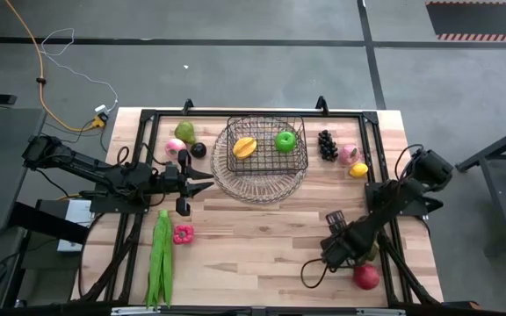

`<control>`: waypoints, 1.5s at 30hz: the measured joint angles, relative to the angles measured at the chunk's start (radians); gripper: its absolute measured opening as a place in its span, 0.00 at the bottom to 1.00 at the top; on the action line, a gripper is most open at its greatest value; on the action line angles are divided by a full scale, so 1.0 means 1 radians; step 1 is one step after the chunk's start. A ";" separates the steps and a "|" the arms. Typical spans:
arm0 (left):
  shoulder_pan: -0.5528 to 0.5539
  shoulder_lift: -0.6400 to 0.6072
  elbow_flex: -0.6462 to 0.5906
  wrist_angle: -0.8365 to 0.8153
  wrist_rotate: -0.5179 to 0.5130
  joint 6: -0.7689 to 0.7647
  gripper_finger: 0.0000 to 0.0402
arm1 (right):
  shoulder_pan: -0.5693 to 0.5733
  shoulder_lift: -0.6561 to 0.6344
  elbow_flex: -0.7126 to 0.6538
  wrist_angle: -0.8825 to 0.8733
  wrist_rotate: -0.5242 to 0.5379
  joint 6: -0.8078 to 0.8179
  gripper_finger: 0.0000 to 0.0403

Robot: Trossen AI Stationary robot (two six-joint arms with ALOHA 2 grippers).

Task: Build produce basket
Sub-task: Put the banana into the wire basket

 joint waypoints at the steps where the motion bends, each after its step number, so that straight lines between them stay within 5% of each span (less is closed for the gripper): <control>1: 0.000 0.000 0.000 -0.002 0.000 0.000 0.20 | 0.000 0.010 -0.001 -0.001 0.001 -0.011 0.51; 13: 0.000 0.000 0.000 -0.010 -0.004 0.000 0.21 | -0.038 0.040 -0.003 0.003 0.130 -0.178 0.49; 22: 0.000 0.000 0.000 -0.009 -0.004 0.026 0.21 | -0.131 0.034 -0.005 0.000 0.317 -0.263 0.17; 30: 0.000 0.000 0.000 -0.009 -0.004 0.026 0.21 | -0.268 -0.140 0.035 0.059 0.503 -0.321 0.16; 34: 0.000 0.000 0.000 -0.010 -0.004 0.026 0.21 | -0.319 -0.317 -0.025 0.378 0.537 -0.374 0.16; 38: 0.000 0.000 0.000 -0.009 -0.004 0.026 0.21 | -0.353 -0.446 -0.177 0.918 0.463 -0.560 0.16; 45: 0.000 0.000 0.000 -0.009 -0.004 0.074 0.21 | -0.467 -0.490 -0.378 1.637 0.410 -0.769 0.16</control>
